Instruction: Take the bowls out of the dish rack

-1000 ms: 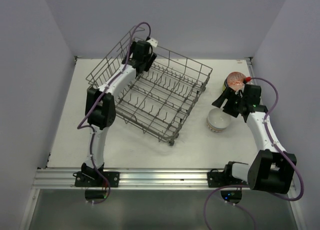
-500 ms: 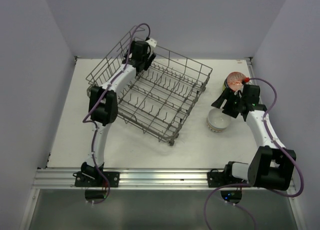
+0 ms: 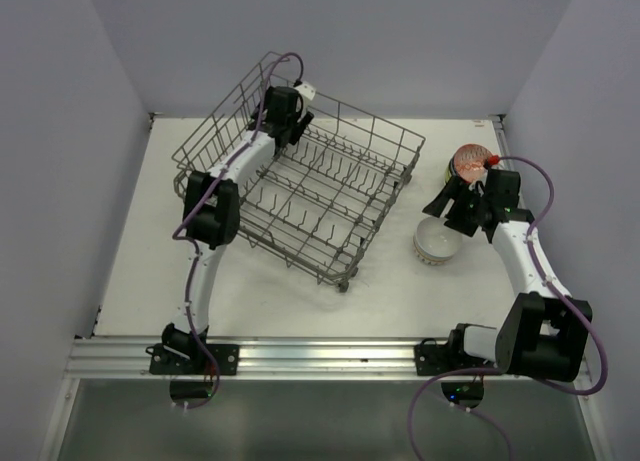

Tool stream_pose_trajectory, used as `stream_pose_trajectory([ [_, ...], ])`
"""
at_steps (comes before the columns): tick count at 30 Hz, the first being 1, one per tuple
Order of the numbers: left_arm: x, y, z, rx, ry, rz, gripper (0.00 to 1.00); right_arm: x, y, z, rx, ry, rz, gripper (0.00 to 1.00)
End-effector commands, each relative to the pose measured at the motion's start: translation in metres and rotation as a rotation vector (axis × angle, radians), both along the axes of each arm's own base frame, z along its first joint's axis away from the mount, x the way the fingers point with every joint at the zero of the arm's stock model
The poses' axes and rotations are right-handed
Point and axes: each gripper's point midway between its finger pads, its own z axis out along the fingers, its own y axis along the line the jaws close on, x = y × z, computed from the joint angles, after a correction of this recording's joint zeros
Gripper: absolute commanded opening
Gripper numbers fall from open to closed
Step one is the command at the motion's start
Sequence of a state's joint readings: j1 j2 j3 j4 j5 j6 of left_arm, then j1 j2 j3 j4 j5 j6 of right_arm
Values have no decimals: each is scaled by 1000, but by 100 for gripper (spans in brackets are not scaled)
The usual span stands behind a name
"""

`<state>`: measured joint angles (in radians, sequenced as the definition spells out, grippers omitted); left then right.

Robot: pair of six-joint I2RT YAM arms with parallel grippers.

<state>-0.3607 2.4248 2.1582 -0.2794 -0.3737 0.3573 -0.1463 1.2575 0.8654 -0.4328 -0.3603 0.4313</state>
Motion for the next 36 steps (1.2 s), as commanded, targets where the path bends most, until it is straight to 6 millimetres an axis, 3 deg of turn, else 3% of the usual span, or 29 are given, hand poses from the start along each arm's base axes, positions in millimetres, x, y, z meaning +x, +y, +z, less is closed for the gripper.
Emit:
stream_pose_trajectory([
  [1, 15, 7, 4, -2, -48, 24, 100, 11, 0, 14, 4, -50, 23, 75],
  [5, 17, 10, 3, 12, -62, 44, 98, 11, 1, 15, 8, -51, 27, 75],
  [8, 16, 14, 0, 29, -60, 62, 85, 12, 0, 14, 11, -46, 28, 75],
  [9, 16, 17, 2, 40, -67, 78, 73, 12, 0, 14, 12, -47, 27, 75],
  [12, 14, 22, 2, 53, -71, 100, 56, 12, 1, 14, 17, -50, 29, 75],
  [16, 10, 25, 12, 64, -98, 114, 47, 12, 1, 15, 18, -52, 30, 75],
  [26, 1, 28, 69, 60, -189, 148, 11, 11, 1, 20, 17, -66, 31, 75],
  [36, -22, 43, 125, 160, -296, 235, 5, 12, 3, 26, 23, -84, 39, 75],
])
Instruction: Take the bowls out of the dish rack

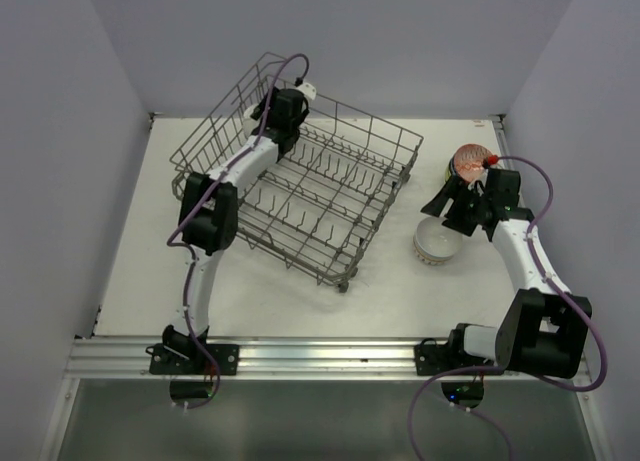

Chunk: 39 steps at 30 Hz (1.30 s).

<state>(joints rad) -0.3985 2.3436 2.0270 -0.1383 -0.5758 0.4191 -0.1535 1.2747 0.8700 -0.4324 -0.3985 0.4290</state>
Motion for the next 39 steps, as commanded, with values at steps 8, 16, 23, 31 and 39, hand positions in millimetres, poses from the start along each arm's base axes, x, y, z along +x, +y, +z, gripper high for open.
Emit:
stream_pose_trajectory([
  [8, -31, 22, 141, 37, -244, 117, 2, 11, 0, 32, -5, -107, 21, 75],
  [16, -81, -25, 159, -306, -135, -35, 0, 9, 1, 45, -13, -149, 34, 75],
  [23, -144, -45, 163, -599, -43, -145, 0, 4, 1, 63, -25, -199, 22, 75],
  [31, -236, -73, 198, -920, -2, -442, 0, -2, 31, 119, 92, -372, 65, 73],
  [39, -294, -68, 179, -1283, 156, -715, 0, -16, 130, 151, 174, -447, 297, 73],
])
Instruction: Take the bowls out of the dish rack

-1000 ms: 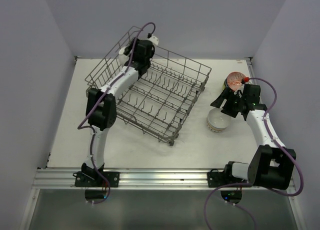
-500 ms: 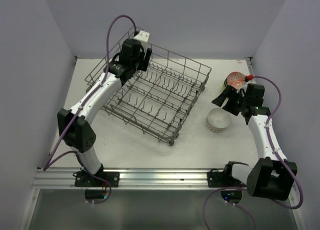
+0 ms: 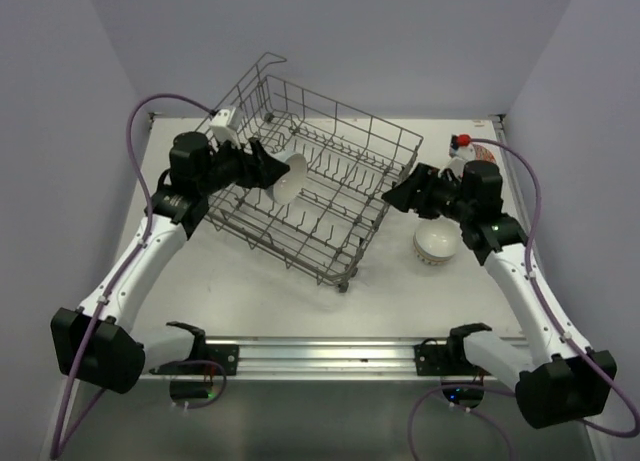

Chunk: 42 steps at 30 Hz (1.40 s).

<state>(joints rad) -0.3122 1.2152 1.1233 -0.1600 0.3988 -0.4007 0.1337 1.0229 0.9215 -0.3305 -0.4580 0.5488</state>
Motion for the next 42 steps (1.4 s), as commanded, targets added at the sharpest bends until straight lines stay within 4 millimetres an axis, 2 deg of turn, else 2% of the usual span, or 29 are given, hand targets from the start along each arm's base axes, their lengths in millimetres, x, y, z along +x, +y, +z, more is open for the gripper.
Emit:
stream_pose_trajectory([
  [1, -23, -10, 35, -177, -79, -183, 0, 7, 35, 38, 77, -86, 40, 73],
  [2, -27, -10, 36, -187, -89, -188, 0, -1, 55, 40, 79, -87, 95, 72],
  [3, -29, -9, 28, -188, -79, -176, 0, -1, 64, 42, 77, -92, 113, 72],
  [4, -33, -7, 30, -193, -93, -169, 0, 2, 74, 45, 70, -98, 122, 72],
  [5, -34, -7, 27, -201, -88, -169, 0, -4, 91, 47, 67, -103, 167, 72],
  [6, -36, -10, 28, -222, -88, -185, 0, -5, 100, 48, 62, -108, 185, 72],
  [7, -35, -10, 20, -225, -68, -188, 0, 2, 107, 46, 41, -103, 183, 72],
  [9, -40, -16, 17, -261, -44, -227, 0, 0, 125, 48, 24, -99, 218, 72],
  [10, -40, -17, 17, -272, -41, -234, 0, 3, 134, 36, -1, -68, 220, 72],
  [17, -47, -18, 20, -304, -1, -246, 0, 4, 159, 29, -33, -55, 253, 71],
  [20, -51, -21, 18, -341, 27, -265, 0, 6, 167, 18, -42, -35, 263, 71],
  [21, -54, -23, 17, -354, 41, -283, 0, 9, 168, 12, -45, -19, 246, 71],
  [27, -65, -26, 15, -424, 69, -320, 0, 24, 175, 8, 34, -13, 144, 66],
  [29, -69, -25, 21, -456, 53, -318, 0, 30, 177, 7, 51, -18, 118, 61],
  [30, -72, -25, 14, -470, 67, -312, 0, 32, 178, 9, 87, -19, 103, 59],
  [31, -74, -25, 21, -502, 52, -318, 0, 32, 180, 6, 100, -11, 100, 55],
  [33, -76, -25, 17, -522, 71, -321, 0, 34, 185, 9, 148, -24, 95, 49],
  [35, -78, -25, 16, -537, 79, -327, 0, 34, 188, 4, 156, -11, 102, 43],
  [42, -75, -26, 16, -532, 77, -323, 0, 28, 191, 1, 150, -5, 128, 11],
])
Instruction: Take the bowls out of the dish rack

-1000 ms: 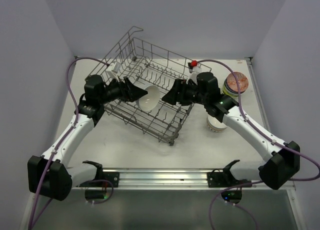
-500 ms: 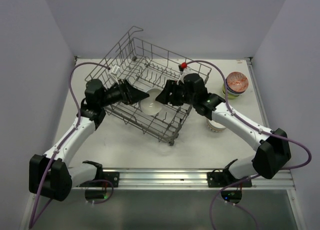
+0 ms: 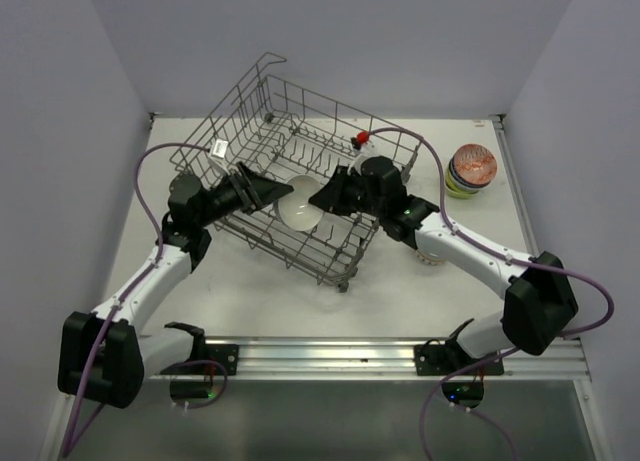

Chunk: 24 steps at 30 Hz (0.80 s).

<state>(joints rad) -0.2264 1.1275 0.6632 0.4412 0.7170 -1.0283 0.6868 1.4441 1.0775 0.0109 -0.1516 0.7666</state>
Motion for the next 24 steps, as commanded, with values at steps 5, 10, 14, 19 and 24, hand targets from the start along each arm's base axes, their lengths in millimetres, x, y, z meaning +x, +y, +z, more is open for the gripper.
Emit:
stream_pose_trajectory([
  [5, -11, -10, 44, 21, -219, -98, 23, 13, -8, 28, 61, -36, -85, 0],
  [10, 7, 0, 33, 181, -238, -25, 75, 13, -17, 31, 4, -32, -108, 0],
  [14, 23, 15, 49, 305, -294, 74, 83, 15, -29, 37, -57, -52, -139, 0],
  [19, 41, 40, 54, 457, -307, 215, 89, 17, -39, 39, -107, -61, -169, 0],
  [24, 52, 64, 50, 553, -310, 342, 91, 23, -65, 42, -170, -58, -232, 0],
])
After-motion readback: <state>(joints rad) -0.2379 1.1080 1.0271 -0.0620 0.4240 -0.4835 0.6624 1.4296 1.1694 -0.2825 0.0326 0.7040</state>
